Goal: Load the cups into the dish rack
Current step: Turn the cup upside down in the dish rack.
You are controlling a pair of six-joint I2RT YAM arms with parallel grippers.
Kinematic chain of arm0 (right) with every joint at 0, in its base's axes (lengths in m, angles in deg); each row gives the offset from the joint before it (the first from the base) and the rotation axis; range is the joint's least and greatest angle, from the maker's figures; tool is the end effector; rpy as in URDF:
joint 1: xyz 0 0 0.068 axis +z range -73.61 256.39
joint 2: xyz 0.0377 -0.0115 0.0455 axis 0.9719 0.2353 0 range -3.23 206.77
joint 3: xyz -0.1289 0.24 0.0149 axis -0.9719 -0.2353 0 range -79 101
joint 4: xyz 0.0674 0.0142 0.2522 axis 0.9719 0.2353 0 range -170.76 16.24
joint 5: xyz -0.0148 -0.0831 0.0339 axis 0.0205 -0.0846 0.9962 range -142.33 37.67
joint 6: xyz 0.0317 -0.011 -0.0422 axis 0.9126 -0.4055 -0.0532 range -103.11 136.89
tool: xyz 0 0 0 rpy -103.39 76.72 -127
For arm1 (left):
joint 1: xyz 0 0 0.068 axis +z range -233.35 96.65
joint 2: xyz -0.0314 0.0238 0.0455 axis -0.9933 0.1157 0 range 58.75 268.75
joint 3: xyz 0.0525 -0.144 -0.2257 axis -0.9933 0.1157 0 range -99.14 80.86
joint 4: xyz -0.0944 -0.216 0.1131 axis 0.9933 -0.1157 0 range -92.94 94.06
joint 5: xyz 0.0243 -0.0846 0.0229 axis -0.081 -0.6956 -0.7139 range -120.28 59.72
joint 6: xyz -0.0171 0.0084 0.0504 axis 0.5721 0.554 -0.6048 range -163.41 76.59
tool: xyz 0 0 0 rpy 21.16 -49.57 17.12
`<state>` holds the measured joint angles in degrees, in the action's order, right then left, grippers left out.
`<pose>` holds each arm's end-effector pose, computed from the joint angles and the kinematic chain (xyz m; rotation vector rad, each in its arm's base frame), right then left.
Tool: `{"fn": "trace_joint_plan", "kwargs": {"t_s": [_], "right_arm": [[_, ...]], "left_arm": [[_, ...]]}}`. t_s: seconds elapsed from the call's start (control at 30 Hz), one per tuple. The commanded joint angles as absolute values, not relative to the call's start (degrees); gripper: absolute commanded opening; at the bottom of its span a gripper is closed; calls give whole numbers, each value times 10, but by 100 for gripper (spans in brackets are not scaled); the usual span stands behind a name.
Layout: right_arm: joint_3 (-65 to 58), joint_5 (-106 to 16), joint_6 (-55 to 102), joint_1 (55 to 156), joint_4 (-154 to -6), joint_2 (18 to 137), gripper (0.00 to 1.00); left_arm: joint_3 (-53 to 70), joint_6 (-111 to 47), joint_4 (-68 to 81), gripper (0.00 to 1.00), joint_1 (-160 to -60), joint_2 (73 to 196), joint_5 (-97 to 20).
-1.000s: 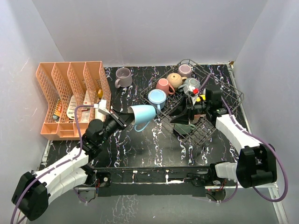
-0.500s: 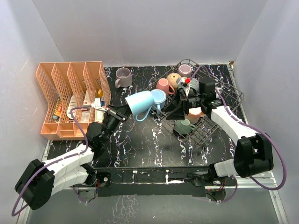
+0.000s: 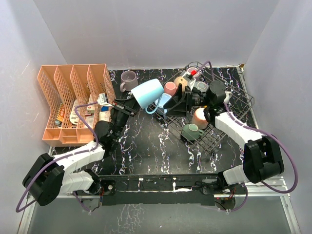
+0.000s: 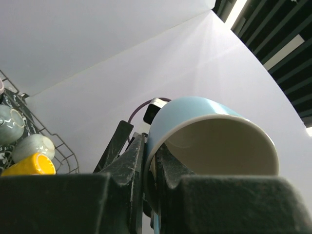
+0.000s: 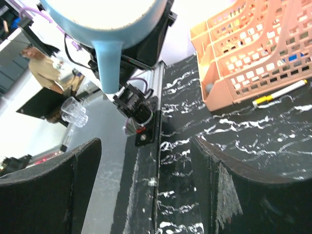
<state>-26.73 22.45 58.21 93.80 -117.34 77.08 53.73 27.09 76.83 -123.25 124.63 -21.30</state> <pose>0.2783 0.1234 0.3240 -0.8963 1.5756 1.6751 0.1809 -0.1440 0.3090 -0.4535 1.0327 -1.6737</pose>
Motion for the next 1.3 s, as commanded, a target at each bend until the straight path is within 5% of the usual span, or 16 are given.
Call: {"fn": "trace_joint_plan", "kwargs": {"t_s": [0.0, 0.57, 1.27], "right_arm": [[-247, 181, 689, 962, -1298, 769, 75], [-228, 111, 836, 1012, -1439, 801, 68], [-256, 107, 800, 1023, -1380, 778, 32]], "left_arm": [[487, 280, 856, 0, -1241, 1250, -202], [456, 278, 900, 0, -1283, 1309, -200], [458, 271, 919, 0, -1300, 1346, -183]]}}
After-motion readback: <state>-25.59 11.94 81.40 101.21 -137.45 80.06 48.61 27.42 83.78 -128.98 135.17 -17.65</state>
